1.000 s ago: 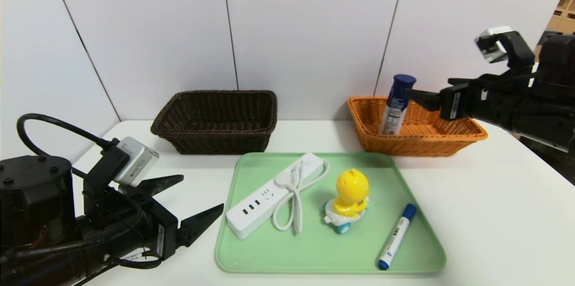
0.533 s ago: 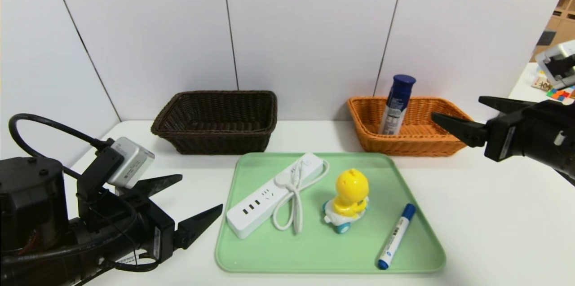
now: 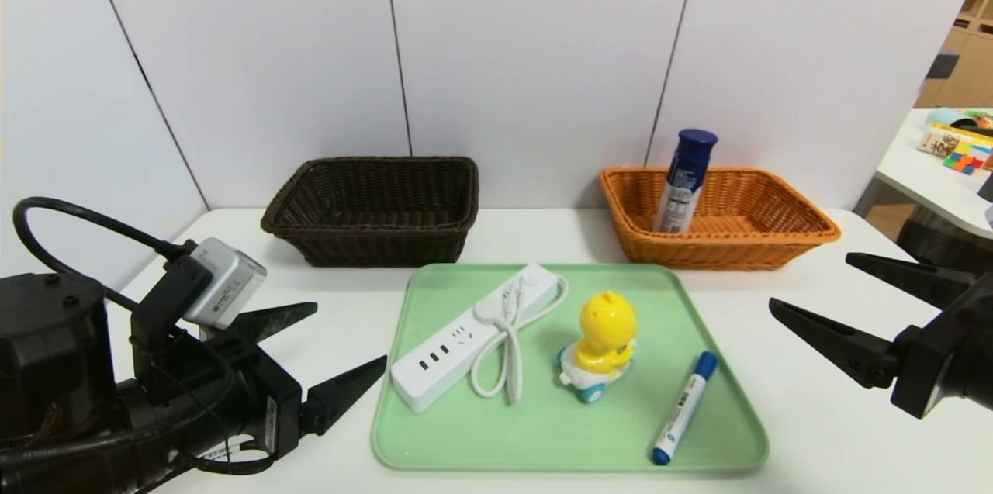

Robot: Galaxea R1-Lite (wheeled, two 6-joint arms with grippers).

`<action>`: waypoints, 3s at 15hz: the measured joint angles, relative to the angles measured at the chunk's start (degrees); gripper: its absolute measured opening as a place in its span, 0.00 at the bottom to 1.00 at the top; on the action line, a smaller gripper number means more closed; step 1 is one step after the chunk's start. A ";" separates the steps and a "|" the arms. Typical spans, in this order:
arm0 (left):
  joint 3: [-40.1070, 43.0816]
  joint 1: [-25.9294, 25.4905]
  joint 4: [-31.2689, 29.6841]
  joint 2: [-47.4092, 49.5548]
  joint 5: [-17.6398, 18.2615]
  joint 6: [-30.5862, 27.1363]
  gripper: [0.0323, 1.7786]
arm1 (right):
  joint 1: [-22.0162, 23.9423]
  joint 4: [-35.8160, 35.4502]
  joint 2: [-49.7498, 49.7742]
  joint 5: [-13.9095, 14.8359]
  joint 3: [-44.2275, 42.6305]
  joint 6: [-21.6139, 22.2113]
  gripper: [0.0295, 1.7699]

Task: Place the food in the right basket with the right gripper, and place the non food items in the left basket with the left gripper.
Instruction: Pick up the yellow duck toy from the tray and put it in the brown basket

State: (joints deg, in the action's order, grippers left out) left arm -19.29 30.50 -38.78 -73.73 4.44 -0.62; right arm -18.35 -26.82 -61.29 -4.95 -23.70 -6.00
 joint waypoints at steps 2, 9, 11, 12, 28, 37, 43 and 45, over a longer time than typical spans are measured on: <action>0.22 1.30 -0.02 -0.02 0.00 -0.01 0.95 | -0.33 -0.11 0.99 0.05 0.80 -0.01 0.96; -1.16 11.34 -1.43 -3.19 -0.04 -0.34 0.95 | -1.11 0.26 2.39 0.18 2.10 -0.26 0.96; -3.28 13.87 -1.90 -5.40 0.00 -0.80 0.95 | -1.49 0.28 2.61 0.35 2.45 -0.48 0.96; -4.85 15.03 -1.99 -6.73 0.07 -0.85 0.95 | -1.57 0.26 2.62 0.51 2.54 -0.52 0.96; -19.55 19.36 -12.59 -29.49 -0.98 -0.91 0.95 | -4.74 0.50 2.83 1.40 2.89 -1.22 0.96; -28.34 20.68 -2.93 -35.54 -0.98 -1.91 0.95 | -5.63 0.54 2.69 1.49 2.93 -1.16 0.96; -33.33 20.65 2.10 -37.66 -0.89 -2.66 0.95 | -6.01 0.52 2.78 1.48 3.01 -1.16 0.96; -34.79 20.65 3.06 -38.67 -0.85 -3.29 0.95 | -6.07 0.52 2.78 1.49 3.01 -1.16 0.96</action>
State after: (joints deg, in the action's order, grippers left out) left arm -54.08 51.15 -35.72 -112.40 3.58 -3.91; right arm -24.42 -26.30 -58.51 -3.46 -20.69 -7.16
